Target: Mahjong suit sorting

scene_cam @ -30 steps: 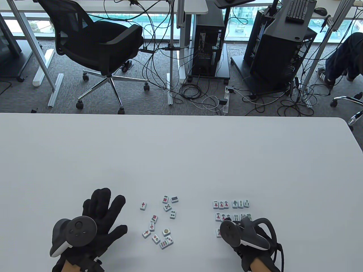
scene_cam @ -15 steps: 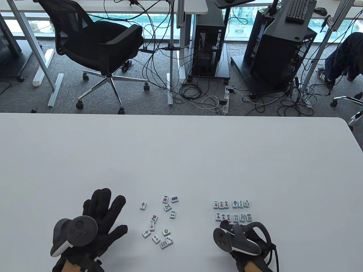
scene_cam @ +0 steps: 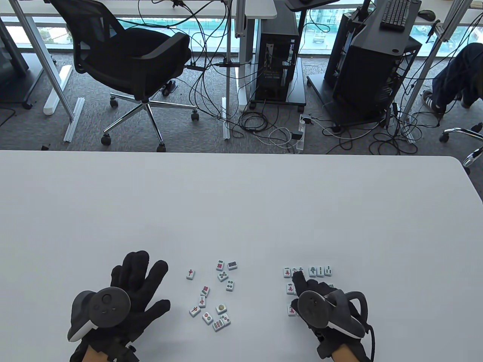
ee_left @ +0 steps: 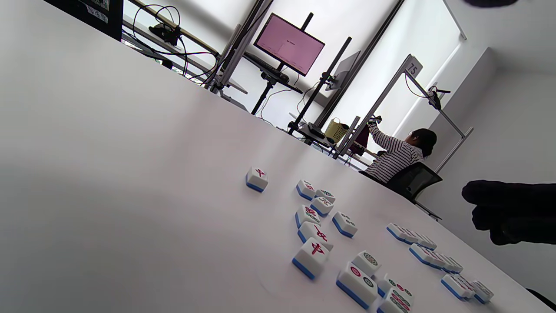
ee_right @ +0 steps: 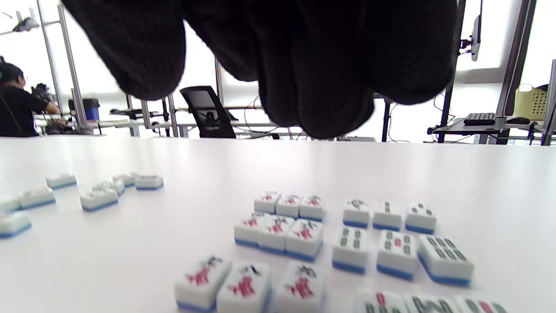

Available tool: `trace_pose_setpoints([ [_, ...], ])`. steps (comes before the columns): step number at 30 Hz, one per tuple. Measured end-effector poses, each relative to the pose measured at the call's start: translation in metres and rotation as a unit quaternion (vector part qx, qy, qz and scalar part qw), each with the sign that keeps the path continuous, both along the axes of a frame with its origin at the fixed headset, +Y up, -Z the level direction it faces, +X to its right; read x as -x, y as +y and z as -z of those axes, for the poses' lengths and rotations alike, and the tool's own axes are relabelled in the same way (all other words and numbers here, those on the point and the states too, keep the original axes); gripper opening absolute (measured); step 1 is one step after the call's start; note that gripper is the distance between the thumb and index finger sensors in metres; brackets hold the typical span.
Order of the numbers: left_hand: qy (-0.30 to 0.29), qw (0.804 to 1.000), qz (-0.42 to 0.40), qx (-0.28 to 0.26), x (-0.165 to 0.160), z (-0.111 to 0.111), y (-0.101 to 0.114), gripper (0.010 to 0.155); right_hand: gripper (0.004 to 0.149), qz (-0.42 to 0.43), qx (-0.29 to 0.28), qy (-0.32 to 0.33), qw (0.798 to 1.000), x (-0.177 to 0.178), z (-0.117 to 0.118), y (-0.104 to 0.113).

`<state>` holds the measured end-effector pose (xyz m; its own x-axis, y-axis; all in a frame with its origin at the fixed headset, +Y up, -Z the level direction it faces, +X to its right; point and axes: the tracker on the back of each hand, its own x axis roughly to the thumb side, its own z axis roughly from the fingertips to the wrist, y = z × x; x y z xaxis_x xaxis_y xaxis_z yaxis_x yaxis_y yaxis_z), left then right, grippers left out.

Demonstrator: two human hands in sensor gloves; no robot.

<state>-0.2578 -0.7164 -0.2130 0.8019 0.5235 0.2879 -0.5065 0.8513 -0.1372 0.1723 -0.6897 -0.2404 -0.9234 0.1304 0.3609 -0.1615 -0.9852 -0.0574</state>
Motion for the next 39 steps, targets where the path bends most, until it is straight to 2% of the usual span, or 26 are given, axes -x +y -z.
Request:
trace_pose_setpoints([
  [3, 0.001, 1.000, 0.000, -0.002, 0.000, 0.000, 0.000, 0.081, 0.074, 0.062, -0.031, 0.001, 0.998, -0.003, -0.001, 0.017],
  [6, 0.000, 1.000, 0.000, -0.006, 0.000, 0.000, 0.000, 0.081, 0.076, 0.101, -0.049, -0.010, 0.994, -0.006, 0.001, 0.022],
  [11, 0.006, 1.000, 0.009, -0.012, 0.000, 0.000, -0.001, 0.081, 0.077, 0.129, -0.064, -0.030, 0.989, -0.020, 0.008, 0.007],
  [17, 0.025, 0.999, 0.039, -0.009, -0.002, 0.002, -0.006, 0.081, 0.077, 0.115, -0.031, -0.053, 0.991, -0.036, 0.007, -0.016],
  [24, 0.018, 0.998, 0.057, -0.012, -0.007, 0.005, -0.015, 0.083, 0.076, 0.134, -0.035, -0.038, 0.990, -0.037, 0.006, -0.020],
  [31, 0.004, 0.995, 0.088, -0.047, -0.021, 0.007, -0.020, 0.085, 0.076, 0.146, -0.037, -0.023, 0.988, -0.035, 0.003, -0.019],
  [36, -0.007, 0.983, 0.137, -0.119, -0.037, 0.007, -0.003, 0.082, 0.076, 0.158, -0.040, -0.020, 0.986, -0.035, 0.002, -0.018],
  [39, -0.037, 0.974, 0.162, -0.153, -0.054, 0.013, 0.010, 0.081, 0.076, 0.162, -0.040, -0.017, 0.986, -0.034, 0.002, -0.018],
])
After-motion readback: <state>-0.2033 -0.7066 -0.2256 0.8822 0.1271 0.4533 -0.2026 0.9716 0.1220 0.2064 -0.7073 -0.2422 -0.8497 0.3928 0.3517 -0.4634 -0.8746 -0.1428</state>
